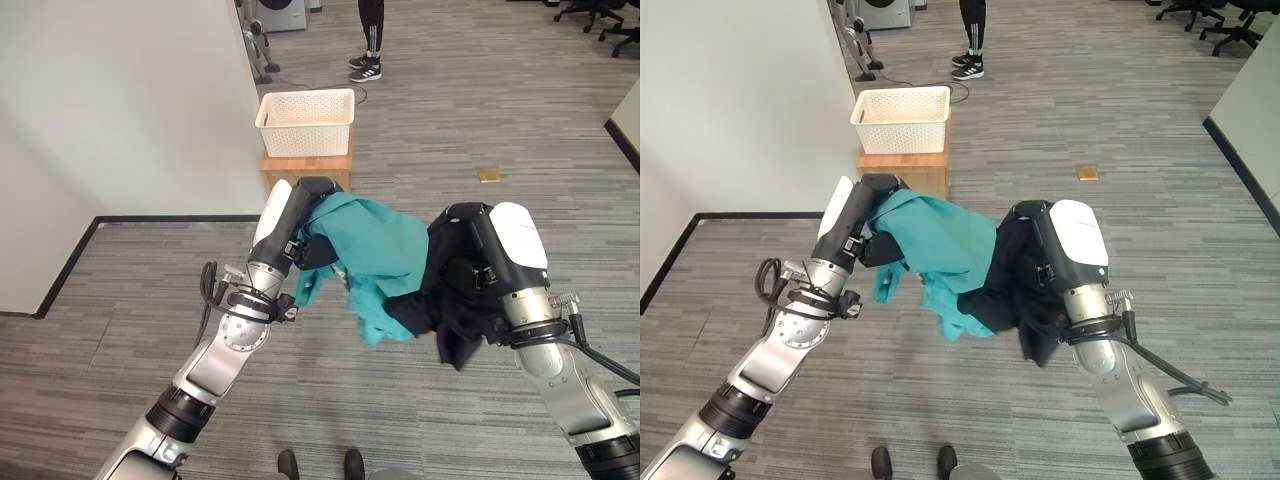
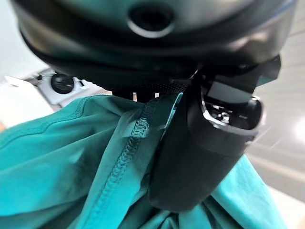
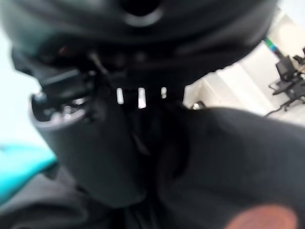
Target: Pick up bed clothes into laundry basket.
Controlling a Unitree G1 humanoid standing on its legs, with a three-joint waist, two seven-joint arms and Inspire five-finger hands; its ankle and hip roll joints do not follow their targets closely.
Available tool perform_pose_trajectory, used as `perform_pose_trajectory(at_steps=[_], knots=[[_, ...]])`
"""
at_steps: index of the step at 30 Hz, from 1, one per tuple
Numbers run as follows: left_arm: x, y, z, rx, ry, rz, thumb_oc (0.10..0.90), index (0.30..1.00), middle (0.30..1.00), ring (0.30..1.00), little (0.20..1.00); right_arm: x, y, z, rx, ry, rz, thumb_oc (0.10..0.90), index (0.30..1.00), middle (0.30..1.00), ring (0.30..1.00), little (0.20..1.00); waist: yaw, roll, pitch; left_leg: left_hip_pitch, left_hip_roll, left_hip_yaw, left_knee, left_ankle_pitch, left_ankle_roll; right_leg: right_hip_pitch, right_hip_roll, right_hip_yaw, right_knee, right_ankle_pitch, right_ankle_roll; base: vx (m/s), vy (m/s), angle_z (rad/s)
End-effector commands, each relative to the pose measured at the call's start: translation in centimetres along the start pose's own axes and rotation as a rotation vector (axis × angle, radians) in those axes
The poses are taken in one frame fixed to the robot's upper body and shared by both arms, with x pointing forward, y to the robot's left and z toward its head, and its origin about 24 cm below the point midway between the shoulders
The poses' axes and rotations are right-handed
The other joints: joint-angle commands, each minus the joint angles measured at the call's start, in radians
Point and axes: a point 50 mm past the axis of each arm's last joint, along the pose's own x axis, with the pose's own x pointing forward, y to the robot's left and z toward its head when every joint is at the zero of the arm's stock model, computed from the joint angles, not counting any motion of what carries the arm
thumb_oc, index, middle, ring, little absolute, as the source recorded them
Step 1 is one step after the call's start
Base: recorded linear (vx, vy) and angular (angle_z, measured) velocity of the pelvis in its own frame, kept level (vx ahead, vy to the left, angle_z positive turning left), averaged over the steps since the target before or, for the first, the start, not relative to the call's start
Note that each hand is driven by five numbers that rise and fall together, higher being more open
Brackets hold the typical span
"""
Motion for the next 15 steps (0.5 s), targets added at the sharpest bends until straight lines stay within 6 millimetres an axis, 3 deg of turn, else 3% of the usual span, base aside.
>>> perform_pose_trajectory(at_steps=[1, 2, 3, 5, 7, 11, 14, 15], knots=[[3.2, 2.0, 4.9, 0.021, -0.231, 0.125, 0.400, 0.300, 0.300, 0.300, 0.300, 2.9, -4.6, 3.4, -0.007, -0.212, -0.213, 0.400, 0.300, 0.300, 0.300, 0.300, 0.040, -0.028, -0.075, -0.131, 0.034, 0.104, 0.187, -0.054, 0.012, 0.046, -0.087, -0.049, 0.047, -0.164, 0.115, 0.10, 0.005, 0.04], [3.2, 2.0, 4.9, 0.021, -0.231, 0.125, 0.400, 0.300, 0.300, 0.300, 0.300, 2.9, -4.6, 3.4, -0.007, -0.212, -0.213, 0.400, 0.300, 0.300, 0.300, 0.300, 0.040, -0.028, -0.076, -0.132, 0.034, 0.104, 0.188, -0.054, 0.012, 0.044, -0.087, -0.049, 0.047, -0.164, 0.115, 0.36, 0.083, 0.09], [2.9, 2.4, 4.5, 0.035, -0.222, 0.138, 0.400, 0.300, 0.300, 0.300, 0.300, 2.8, -4.7, 3.6, -0.010, -0.216, -0.222, 0.400, 0.300, 0.300, 0.300, 0.300, 0.055, -0.016, -0.076, -0.180, 0.009, 0.125, 0.081, -0.035, 0.019, 0.080, -0.082, -0.030, 0.027, -0.180, 0.126, 0.35, 0.114, 0.14], [2.7, 2.6, 4.6, 0.041, -0.230, 0.147, 0.400, 0.300, 0.300, 0.300, 0.300, 2.8, -4.4, 3.7, -0.020, -0.220, -0.216, 0.400, 0.300, 0.300, 0.300, 0.300, 0.075, 0.003, -0.083, -0.181, 0.001, 0.126, -0.059, 0.029, 0.009, 0.100, -0.073, -0.008, 0.013, -0.191, 0.133, 0.34, 0.125, 0.01], [2.4, 3.1, 4.6, 0.060, -0.238, 0.154, 0.400, 0.300, 0.300, 0.300, 0.300, 2.9, -4.3, 3.7, -0.038, -0.218, -0.207, 0.400, 0.300, 0.300, 0.300, 0.300, 0.085, 0.013, -0.105, -0.155, -0.001, 0.135, -0.148, 0.043, 0.017, 0.130, -0.086, 0.001, 0.005, -0.215, 0.150, 0.44, 0.150, -0.67], [2.0, 3.5, 4.8, 0.080, -0.254, 0.161, 0.400, 0.300, 0.300, 0.300, 0.300, 2.8, -3.7, 3.1, -0.059, -0.182, -0.187, 0.400, 0.300, 0.300, 0.300, 0.300, 0.095, 0.003, -0.137, -0.121, -0.026, 0.157, -0.163, 0.036, 0.053, 0.145, -0.128, 0.006, 0.078, -0.242, 0.177, 0.42, 0.151, -0.56], [2.4, 3.3, 5.4, 0.108, -0.274, 0.146, 0.400, 0.300, 0.300, 0.300, 0.300, 2.8, -3.3, 2.5, -0.080, -0.147, -0.165, 0.400, 0.300, 0.300, 0.300, 0.300, 0.087, -0.017, -0.143, -0.049, -0.057, 0.179, -0.188, 0.003, 0.091, 0.057, -0.160, -0.002, 0.343, -0.154, 0.255, 0.46, 0.170, -0.75], [3.2, 3.1, 6.1, 0.125, -0.296, 0.137, 0.400, 0.300, 0.300, 0.300, 0.300, 3.6, -3.5, 2.4, -0.099, -0.146, -0.171, 0.400, 0.300, 0.300, 0.300, 0.300, 0.064, -0.018, -0.112, 0.003, -0.061, 0.180, -0.210, -0.011, 0.113, -0.039, -0.160, 0.016, 0.566, -0.021, 0.322, 0.45, 0.168, -0.60]])
